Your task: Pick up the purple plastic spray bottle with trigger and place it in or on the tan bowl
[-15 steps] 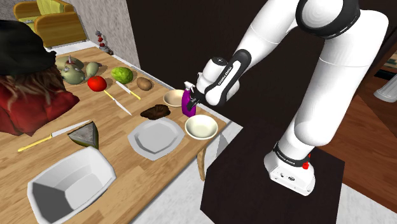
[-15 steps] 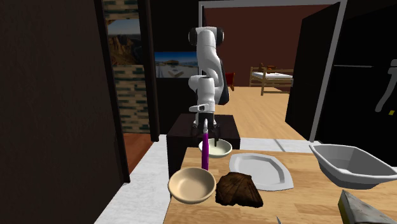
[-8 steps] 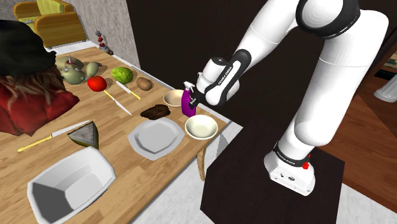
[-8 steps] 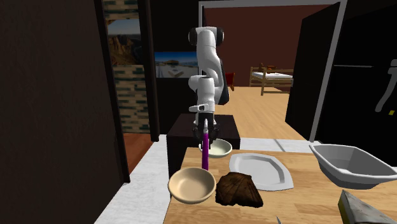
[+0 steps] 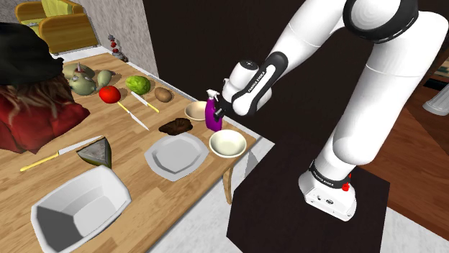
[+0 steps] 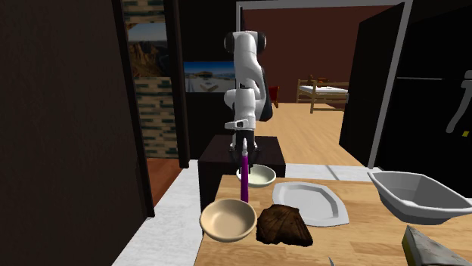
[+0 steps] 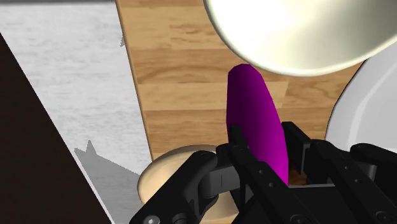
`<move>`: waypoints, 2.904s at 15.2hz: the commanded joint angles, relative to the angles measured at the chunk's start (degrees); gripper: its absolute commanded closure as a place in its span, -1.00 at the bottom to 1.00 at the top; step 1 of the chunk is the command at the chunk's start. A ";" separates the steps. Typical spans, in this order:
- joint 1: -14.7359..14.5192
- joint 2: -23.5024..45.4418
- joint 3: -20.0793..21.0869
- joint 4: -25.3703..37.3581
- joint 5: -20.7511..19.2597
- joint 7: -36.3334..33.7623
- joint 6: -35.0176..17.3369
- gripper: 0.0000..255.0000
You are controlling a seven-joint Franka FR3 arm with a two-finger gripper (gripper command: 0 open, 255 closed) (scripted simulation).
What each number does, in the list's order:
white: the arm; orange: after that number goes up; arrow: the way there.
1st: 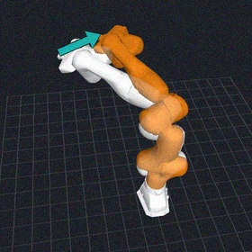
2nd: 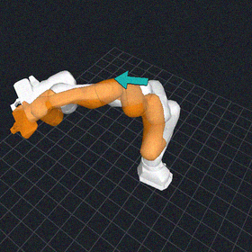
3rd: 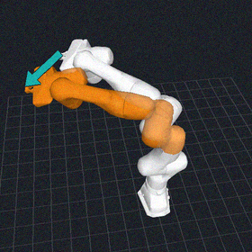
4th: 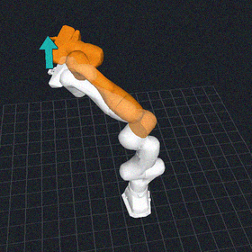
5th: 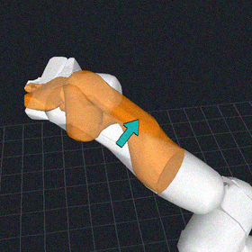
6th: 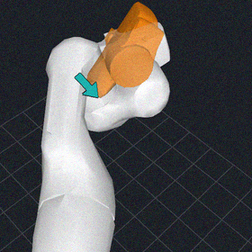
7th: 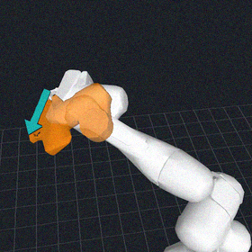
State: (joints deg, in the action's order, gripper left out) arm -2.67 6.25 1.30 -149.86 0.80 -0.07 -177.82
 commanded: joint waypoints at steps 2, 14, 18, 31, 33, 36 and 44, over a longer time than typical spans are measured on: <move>-0.02 -2.63 0.03 -0.08 0.02 -0.05 2.56 1.00; 0.08 -12.15 0.14 1.08 0.26 0.07 13.25 1.00; 0.08 -14.89 0.12 1.93 0.28 0.07 16.83 1.00; 2.76 8.08 -1.92 28.48 4.46 8.27 20.58 1.00; 2.84 9.13 -1.80 28.19 4.67 8.49 19.24 1.00; 2.97 10.76 -1.60 27.84 5.00 8.82 17.26 1.00; 3.17 12.89 -1.30 27.57 5.41 9.24 14.86 1.00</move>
State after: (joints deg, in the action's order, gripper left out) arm 0.49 19.11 -0.02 -122.22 6.19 9.14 -162.90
